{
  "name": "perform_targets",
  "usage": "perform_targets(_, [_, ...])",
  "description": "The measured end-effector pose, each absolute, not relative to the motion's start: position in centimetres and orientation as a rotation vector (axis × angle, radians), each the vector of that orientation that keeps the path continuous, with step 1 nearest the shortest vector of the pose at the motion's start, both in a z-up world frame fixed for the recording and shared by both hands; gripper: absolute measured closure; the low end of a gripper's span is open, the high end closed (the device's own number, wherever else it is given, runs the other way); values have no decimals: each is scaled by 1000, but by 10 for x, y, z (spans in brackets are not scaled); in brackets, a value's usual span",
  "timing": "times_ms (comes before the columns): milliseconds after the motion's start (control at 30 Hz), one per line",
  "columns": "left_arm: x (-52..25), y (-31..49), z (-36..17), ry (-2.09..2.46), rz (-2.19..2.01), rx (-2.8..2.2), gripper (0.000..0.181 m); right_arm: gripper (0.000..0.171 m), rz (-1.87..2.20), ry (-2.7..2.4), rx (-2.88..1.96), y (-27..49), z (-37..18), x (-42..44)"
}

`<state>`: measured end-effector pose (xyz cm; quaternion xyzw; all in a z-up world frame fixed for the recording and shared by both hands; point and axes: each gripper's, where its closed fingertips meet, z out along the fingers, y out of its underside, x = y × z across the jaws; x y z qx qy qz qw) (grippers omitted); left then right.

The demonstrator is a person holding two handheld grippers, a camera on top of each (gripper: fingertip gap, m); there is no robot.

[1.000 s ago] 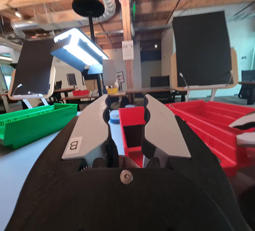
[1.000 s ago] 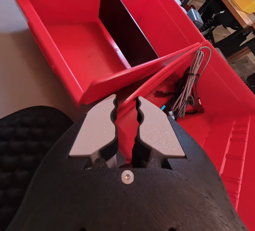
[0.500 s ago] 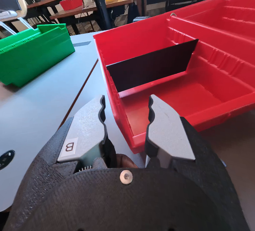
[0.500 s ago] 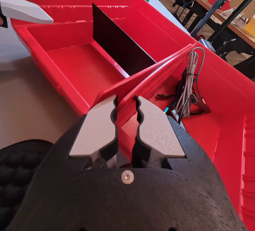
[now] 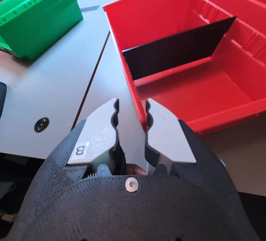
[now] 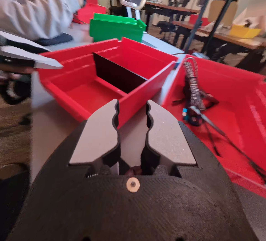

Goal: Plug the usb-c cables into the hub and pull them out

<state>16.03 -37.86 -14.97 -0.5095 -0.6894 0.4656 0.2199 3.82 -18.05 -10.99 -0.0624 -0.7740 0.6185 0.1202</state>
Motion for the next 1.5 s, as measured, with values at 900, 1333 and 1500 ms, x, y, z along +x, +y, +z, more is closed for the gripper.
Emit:
perform_targets(900, [65, -189, 24, -976, 1541, -1030, 167, 158, 1444, -1507, -130, -13, 18, 9])
perform_targets(1333, [-94, 30, -71, -926, 1057, -1387, 167, 160, 1095, -1584, -662, 214, -79, -77])
perform_targets(1500, [-120, 75, -118, -977, 966, -1537, 166, 161, 1093, -1601, -830, 257, -127, -97])
